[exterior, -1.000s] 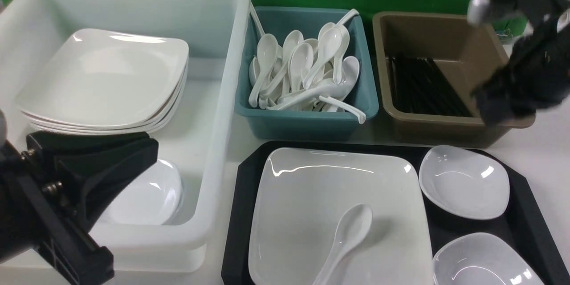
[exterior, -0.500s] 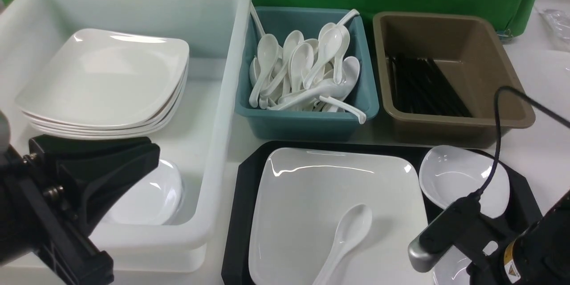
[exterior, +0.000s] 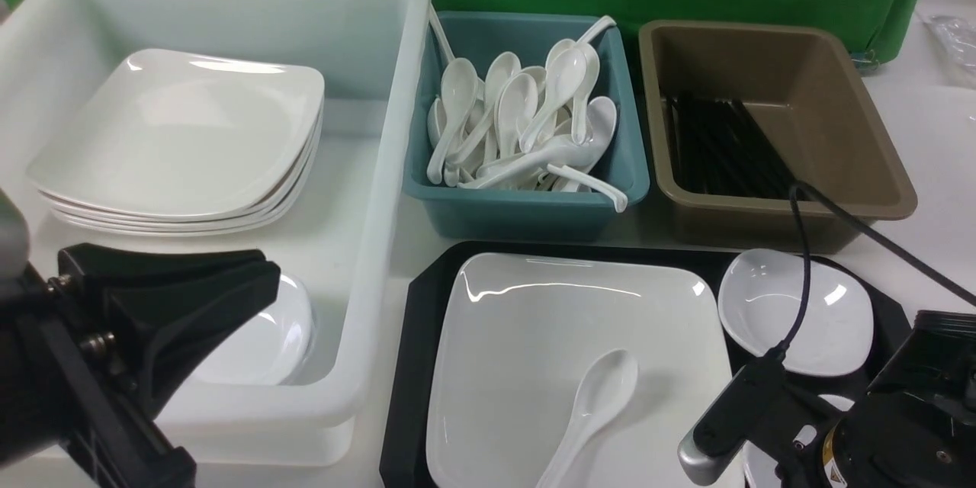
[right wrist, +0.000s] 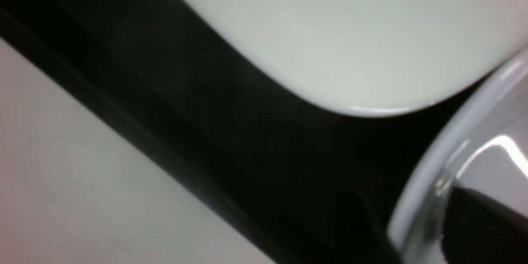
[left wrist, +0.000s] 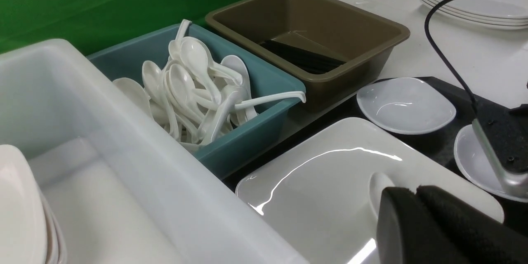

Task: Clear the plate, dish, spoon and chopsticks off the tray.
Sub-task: Use the right arm to grab a small plate from the dinner plate, then use the right arm to put the small plate into the large storage box on the left

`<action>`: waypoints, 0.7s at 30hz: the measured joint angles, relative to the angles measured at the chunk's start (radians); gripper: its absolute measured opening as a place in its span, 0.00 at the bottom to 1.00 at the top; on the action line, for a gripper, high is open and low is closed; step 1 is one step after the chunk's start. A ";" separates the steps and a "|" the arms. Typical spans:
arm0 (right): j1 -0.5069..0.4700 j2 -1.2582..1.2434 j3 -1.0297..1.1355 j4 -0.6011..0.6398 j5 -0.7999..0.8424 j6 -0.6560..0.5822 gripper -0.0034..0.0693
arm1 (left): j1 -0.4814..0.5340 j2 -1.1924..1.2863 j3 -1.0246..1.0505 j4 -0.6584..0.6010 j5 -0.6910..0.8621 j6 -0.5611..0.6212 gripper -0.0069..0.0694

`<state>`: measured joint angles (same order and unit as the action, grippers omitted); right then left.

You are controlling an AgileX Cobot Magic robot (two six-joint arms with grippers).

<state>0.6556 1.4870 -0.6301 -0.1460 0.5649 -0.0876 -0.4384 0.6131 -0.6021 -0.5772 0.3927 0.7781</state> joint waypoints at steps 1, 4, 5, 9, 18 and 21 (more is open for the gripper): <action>0.001 -0.001 0.000 -0.005 0.004 0.000 0.40 | 0.000 0.000 0.000 0.000 0.001 0.000 0.11; 0.004 -0.003 -0.006 -0.016 0.021 0.000 0.38 | 0.000 0.000 0.000 0.000 0.003 0.000 0.11; 0.004 -0.003 -0.007 -0.018 0.030 0.000 0.38 | 0.000 0.000 0.000 0.000 0.003 0.000 0.11; 0.026 -0.023 -0.053 -0.020 0.128 0.016 0.30 | 0.000 0.000 0.000 0.000 0.009 0.000 0.11; 0.162 -0.192 -0.380 -0.008 0.489 0.159 0.13 | 0.000 0.000 -0.016 0.037 0.046 -0.045 0.11; 0.220 -0.204 -0.515 -0.024 0.524 0.166 0.13 | 0.000 0.000 -0.064 0.130 0.109 -0.157 0.11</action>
<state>0.8757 1.2831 -1.1452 -0.1698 1.0889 0.0786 -0.4384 0.6131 -0.6661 -0.4472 0.5018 0.6210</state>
